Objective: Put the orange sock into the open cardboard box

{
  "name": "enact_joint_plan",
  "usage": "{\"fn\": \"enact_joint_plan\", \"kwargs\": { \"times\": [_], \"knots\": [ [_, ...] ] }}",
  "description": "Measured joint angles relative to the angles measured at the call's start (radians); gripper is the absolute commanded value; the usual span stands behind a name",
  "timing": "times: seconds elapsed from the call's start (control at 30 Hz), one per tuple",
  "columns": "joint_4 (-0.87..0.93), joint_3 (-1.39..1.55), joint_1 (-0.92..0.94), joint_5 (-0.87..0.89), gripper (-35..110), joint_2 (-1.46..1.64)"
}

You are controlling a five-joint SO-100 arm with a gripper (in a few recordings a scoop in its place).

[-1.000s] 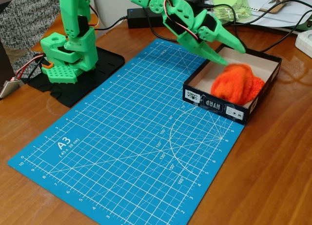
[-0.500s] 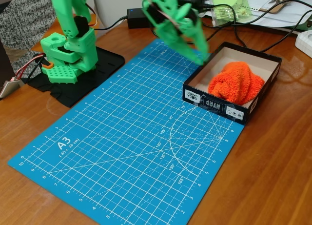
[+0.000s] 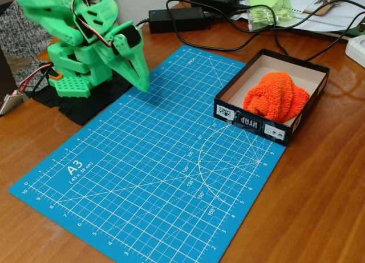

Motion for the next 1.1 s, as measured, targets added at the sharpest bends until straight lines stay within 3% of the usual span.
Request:
{"fn": "enact_joint_plan", "kwargs": {
  "times": [0.57,0.83,1.1],
  "knots": [
    [0.018,0.048,0.092,0.064,0,0.054],
    [-0.155,0.092,0.06,0.179,0,0.055],
    [-0.118,0.094,0.074,0.216,0,0.054]
  ]
}}
